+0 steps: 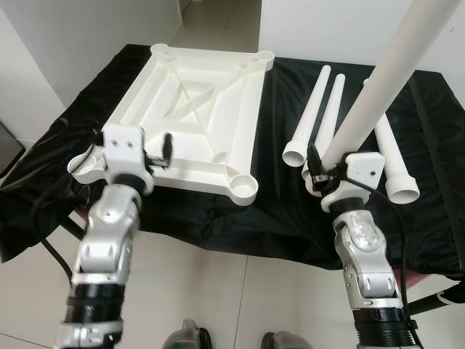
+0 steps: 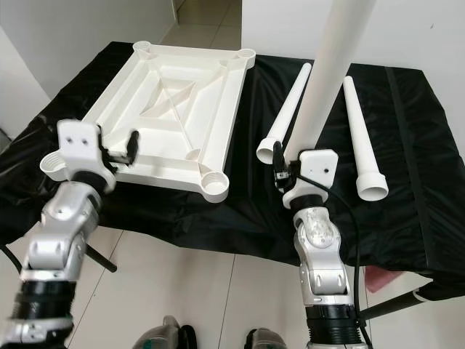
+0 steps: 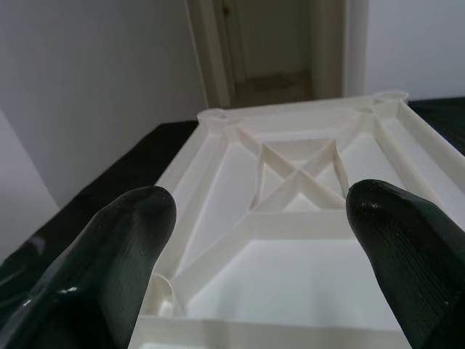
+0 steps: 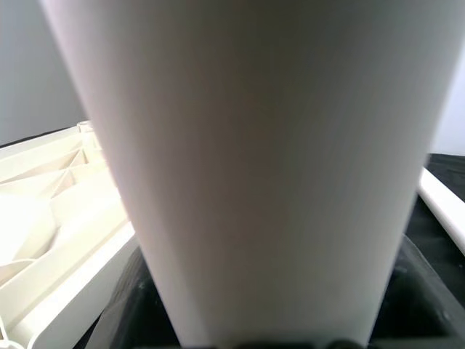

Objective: Building children table

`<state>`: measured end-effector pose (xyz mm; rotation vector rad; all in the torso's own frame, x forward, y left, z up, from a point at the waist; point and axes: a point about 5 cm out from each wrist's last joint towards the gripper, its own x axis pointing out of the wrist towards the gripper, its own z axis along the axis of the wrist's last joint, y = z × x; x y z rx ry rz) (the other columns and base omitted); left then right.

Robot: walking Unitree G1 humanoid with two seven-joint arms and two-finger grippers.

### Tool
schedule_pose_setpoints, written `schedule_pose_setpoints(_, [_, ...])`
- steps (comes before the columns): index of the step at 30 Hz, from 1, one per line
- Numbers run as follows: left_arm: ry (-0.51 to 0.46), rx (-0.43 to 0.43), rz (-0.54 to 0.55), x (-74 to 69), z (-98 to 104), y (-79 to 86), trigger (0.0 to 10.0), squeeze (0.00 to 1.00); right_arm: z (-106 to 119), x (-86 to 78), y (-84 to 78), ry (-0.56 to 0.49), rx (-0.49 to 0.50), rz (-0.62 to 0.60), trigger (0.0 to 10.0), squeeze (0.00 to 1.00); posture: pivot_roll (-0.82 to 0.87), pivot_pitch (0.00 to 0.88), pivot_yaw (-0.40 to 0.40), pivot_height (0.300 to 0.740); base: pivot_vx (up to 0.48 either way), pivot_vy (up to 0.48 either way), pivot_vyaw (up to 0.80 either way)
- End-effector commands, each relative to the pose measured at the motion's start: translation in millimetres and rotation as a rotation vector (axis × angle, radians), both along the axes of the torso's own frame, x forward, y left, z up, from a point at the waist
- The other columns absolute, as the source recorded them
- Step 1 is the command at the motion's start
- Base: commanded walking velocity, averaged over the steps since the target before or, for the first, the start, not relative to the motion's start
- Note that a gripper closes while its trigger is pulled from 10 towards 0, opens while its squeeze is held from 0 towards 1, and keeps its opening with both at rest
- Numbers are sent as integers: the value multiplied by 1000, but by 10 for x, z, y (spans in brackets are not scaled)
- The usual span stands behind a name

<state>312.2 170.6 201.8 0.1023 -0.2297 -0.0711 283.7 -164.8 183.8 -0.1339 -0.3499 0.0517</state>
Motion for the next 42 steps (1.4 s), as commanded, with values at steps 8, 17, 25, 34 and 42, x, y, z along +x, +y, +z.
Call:
schedule_pose_setpoints(8, [-30, 83, -63, 238, 148, 107, 10000, 0, 54, 70, 7, -17, -10, 18, 10000, 0, -26, 51, 59, 740, 0, 0, 0])
schedule_pose_setpoints(17, [1, 142, -194, 397, 142, -71, 10000, 0, 87, 73, 65, -30, 16, 55, 10000, 0, -27, 64, 64, 740, 0, 0, 0])
schedule_pose_setpoints(25, [165, 256, -407, 602, -65, -377, 10000, 0, 132, 78, 82, -45, 17, 61, 10000, 0, -47, 86, 79, 740, 0, 0, 0])
schedule_pose_setpoints(34, [156, 171, -409, 626, -23, -418, 10000, 0, 133, 47, 50, -48, 27, 47, 10000, 0, -50, 102, 87, 740, 0, 0, 0])
schedule_pose_setpoints(42, [120, 61, -333, 633, 28, -243, 10000, 0, 145, 68, 51, -54, 47, 37, 10000, 0, -46, 106, 86, 740, 0, 0, 0])
